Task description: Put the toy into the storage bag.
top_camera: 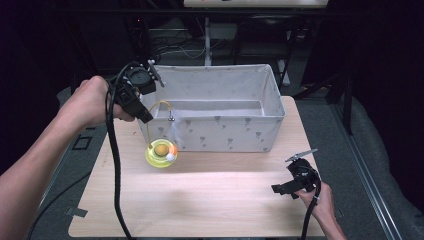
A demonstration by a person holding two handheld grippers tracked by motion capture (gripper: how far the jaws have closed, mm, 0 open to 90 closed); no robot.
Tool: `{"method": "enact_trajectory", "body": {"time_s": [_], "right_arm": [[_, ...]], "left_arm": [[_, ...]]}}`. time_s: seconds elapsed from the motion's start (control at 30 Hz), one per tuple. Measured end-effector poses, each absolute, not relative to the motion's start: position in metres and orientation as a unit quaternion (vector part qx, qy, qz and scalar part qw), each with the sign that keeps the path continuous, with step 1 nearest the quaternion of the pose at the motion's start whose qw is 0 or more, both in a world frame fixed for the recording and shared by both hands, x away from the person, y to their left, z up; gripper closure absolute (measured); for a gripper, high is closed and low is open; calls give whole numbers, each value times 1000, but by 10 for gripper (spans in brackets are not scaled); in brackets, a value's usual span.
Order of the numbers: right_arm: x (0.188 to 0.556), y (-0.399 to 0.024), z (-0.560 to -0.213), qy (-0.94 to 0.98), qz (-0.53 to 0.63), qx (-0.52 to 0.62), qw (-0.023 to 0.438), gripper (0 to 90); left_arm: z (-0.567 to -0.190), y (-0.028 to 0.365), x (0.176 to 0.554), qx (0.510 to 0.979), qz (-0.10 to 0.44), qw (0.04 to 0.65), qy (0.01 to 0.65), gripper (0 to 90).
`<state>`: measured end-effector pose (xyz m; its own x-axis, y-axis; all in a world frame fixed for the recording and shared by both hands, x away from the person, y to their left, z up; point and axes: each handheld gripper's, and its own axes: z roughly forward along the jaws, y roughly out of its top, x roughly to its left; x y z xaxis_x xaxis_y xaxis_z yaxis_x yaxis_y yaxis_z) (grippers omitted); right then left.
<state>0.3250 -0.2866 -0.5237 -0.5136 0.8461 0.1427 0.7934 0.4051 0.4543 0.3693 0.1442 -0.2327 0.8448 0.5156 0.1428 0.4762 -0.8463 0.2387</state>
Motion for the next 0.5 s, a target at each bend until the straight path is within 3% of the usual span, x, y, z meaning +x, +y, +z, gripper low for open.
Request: {"method": "enact_trajectory", "body": {"time_s": [0.5], "right_arm": [[325, -286, -524, 836, 239, 490, 54, 3]], "left_arm": [[-210, 147, 380, 950, 114, 105, 271, 880]]}}
